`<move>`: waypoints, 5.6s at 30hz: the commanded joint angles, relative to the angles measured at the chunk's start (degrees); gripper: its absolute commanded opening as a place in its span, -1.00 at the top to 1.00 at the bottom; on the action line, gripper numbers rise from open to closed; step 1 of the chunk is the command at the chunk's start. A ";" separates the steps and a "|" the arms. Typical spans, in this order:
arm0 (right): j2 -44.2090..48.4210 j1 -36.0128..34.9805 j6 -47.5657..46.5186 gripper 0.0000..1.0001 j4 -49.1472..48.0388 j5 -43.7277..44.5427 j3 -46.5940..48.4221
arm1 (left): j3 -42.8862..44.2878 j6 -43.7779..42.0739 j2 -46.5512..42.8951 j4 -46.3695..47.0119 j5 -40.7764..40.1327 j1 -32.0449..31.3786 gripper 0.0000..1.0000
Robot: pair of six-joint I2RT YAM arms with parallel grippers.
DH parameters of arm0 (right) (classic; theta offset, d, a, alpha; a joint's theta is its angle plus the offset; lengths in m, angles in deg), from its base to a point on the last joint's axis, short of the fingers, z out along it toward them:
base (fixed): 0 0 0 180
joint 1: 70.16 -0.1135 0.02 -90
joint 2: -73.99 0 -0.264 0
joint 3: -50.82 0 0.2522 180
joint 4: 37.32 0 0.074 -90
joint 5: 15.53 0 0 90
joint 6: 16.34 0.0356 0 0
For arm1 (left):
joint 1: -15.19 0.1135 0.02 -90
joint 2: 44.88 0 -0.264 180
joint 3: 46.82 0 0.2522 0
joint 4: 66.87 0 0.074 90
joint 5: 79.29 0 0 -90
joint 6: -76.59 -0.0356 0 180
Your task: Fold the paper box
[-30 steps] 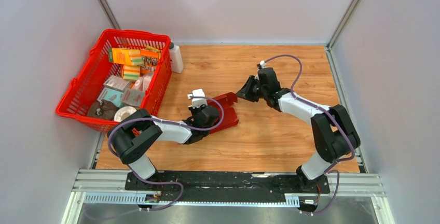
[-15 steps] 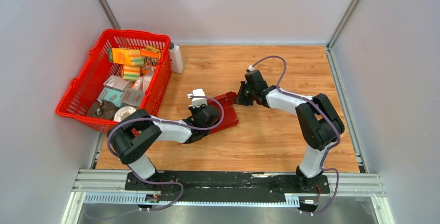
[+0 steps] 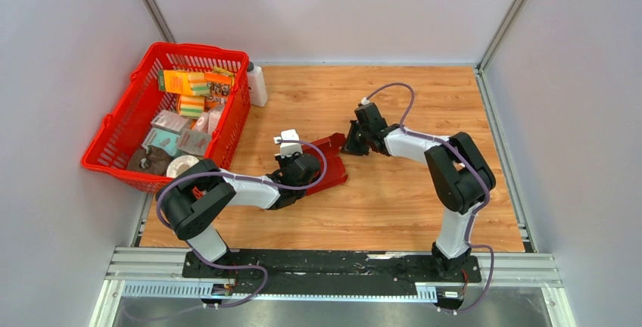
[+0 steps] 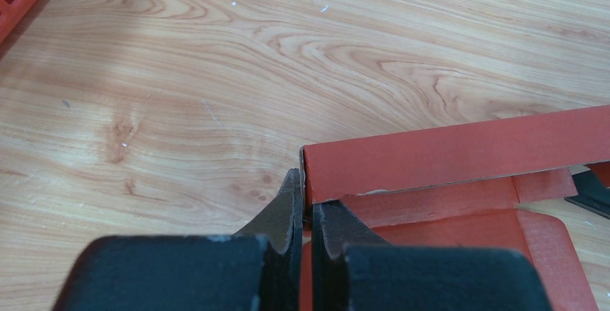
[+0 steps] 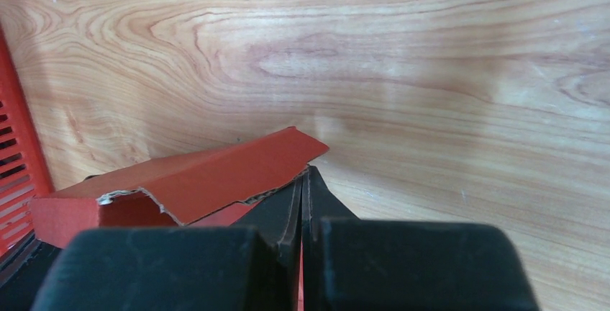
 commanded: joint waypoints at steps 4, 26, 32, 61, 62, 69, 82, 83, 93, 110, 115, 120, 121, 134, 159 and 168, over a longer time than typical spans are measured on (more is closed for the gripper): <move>0.22 -1.29 0.44 1.00 -8.40 -5.13 0.39 | -0.39 0.25 -0.65 -3.37 0.92 0.29 1.00; 2.74 -1.29 -1.30 0.89 -4.80 -5.48 0.84 | -1.45 -0.10 -1.09 -3.19 1.71 0.29 1.00; 11.36 1.25 -11.49 0.68 0.90 -0.56 -0.49 | -3.12 -2.64 -2.59 -1.09 2.49 0.29 1.00; 5.66 -1.81 -26.28 0.78 5.66 -10.58 6.37 | -4.35 -9.95 -3.47 2.87 5.31 0.56 1.00; 5.67 -2.08 -26.19 0.84 5.58 -10.58 6.37 | -4.26 -9.86 -3.47 2.87 5.40 0.56 1.00; 6.63 -4.98 -23.11 1.00 10.23 -9.08 9.18 | -2.86 -9.51 -3.29 0.77 4.43 0.56 1.00; 10.05 -6.12 -23.62 0.83 16.29 -2.10 10.41 | -1.89 -10.30 -3.64 -1.43 4.17 0.56 1.00; 10.32 -6.04 -24.07 0.73 16.12 -0.75 10.06 | -2.24 -10.39 -3.73 -1.35 4.17 0.56 1.00; 12.89 -3.14 -27.59 0.29 11.55 10.95 5.75 | -4.44 -11.97 -4.70 1.29 4.52 0.56 1.00; 3.55 -5.60 -29.88 0.42 16.73 -7.57 13.75 | -4.17 -11.09 -4.26 1.82 4.96 0.56 1.00; 5.93 -5.51 -30.32 0.41 17.35 -9.43 12.79 | -4.08 -11.00 -4.17 1.64 5.31 0.56 1.00; 6.98 -5.07 -32.85 0.40 17.61 -3.56 10.94 | -4.26 -10.83 -3.47 2.00 5.40 0.56 1.00; 7.33 -4.98 -34.00 0.39 17.62 -1.19 10.42 | -4.52 -10.83 -3.47 2.00 5.40 0.56 1.00; 12.00 -5.42 -44.82 0.31 -1.71 -6.97 -2.33 | -6.20 -13.02 -5.22 3.58 5.84 0.56 1.00; 5.40 -11.04 -47.10 0.46 -19.11 0.14 -5.58 | -5.32 -15.31 -5.66 4.98 7.86 0.56 1.00; 3.21 -17.54 -47.02 0.99 -22.02 18.49 -5.50 | -3.56 -10.84 -5.40 2.17 7.51 0.56 1.00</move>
